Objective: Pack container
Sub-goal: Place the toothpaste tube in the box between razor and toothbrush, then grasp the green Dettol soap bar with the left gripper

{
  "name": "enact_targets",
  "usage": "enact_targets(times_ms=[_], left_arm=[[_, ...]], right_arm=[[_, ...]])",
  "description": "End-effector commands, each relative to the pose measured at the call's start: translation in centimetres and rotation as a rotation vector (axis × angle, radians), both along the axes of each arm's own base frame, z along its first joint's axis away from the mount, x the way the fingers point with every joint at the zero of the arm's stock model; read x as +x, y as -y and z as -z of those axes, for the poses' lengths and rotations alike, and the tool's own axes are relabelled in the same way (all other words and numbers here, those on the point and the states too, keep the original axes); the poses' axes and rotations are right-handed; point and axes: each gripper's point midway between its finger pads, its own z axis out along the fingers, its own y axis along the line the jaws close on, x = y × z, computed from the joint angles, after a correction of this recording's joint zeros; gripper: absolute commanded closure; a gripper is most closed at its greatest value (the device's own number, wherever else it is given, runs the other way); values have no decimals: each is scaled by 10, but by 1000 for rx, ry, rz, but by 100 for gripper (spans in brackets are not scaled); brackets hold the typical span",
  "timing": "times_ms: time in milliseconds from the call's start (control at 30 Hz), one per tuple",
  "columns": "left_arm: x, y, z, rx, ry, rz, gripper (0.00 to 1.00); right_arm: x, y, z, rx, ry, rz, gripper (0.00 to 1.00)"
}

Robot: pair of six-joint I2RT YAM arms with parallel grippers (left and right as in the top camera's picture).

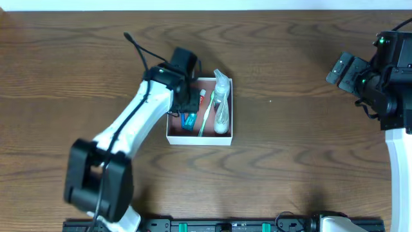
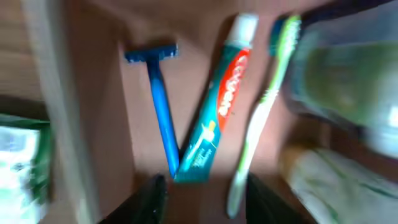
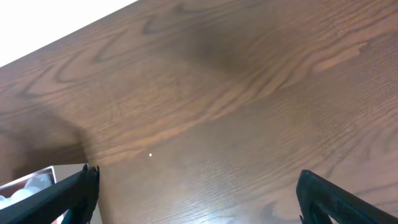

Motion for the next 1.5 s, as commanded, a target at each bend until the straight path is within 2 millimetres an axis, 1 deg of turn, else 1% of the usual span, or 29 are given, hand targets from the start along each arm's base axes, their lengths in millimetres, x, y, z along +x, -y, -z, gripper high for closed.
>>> enact_targets(times_ms=[0, 67, 100, 167, 233, 300, 367, 467, 500, 533, 633, 767, 833, 967, 1167, 1467], left_arm=[[7, -3, -65, -57, 149, -5, 56], [3, -25, -82, 0, 190, -45, 52], [0, -40, -88, 45, 206, -70, 51], [-5, -71, -96, 139, 220, -116, 45], [-8, -97, -97, 206, 204, -134, 41], [-11, -117, -89, 234, 166, -142, 36], [-12, -136, -76, 253, 120, -174, 34], [-16, -161, -47, 281, 28, -202, 33], [-17, -166, -38, 280, -4, -191, 33], [-17, -166, -22, 251, -55, -152, 33], [-14, -158, 3, 168, -119, -41, 33], [-7, -162, 31, 163, -166, -23, 33], [-5, -161, 41, 162, -181, 5, 32], [-5, -158, 52, 148, -202, 20, 22], [-4, -156, 64, 134, -224, 26, 21], [-13, -156, 95, 132, -316, 31, 21]], right_arm=[[0, 2, 1, 0, -2, 7, 1], [0, 2, 1, 0, -2, 7, 1], [0, 2, 1, 0, -2, 7, 1], [0, 2, 1, 0, -2, 7, 1], [0, 2, 1, 0, -2, 7, 1], [0, 2, 1, 0, -2, 7, 1], [0, 2, 1, 0, -2, 7, 1], [0, 2, 1, 0, -2, 7, 1], [0, 2, 1, 0, -2, 7, 1], [0, 2, 1, 0, -2, 7, 1], [0, 2, 1, 0, -2, 7, 1], [0, 2, 1, 0, -2, 7, 1], [0, 2, 1, 0, -2, 7, 1], [0, 2, 1, 0, -2, 7, 1], [0, 2, 1, 0, -2, 7, 1], [0, 2, 1, 0, -2, 7, 1]])
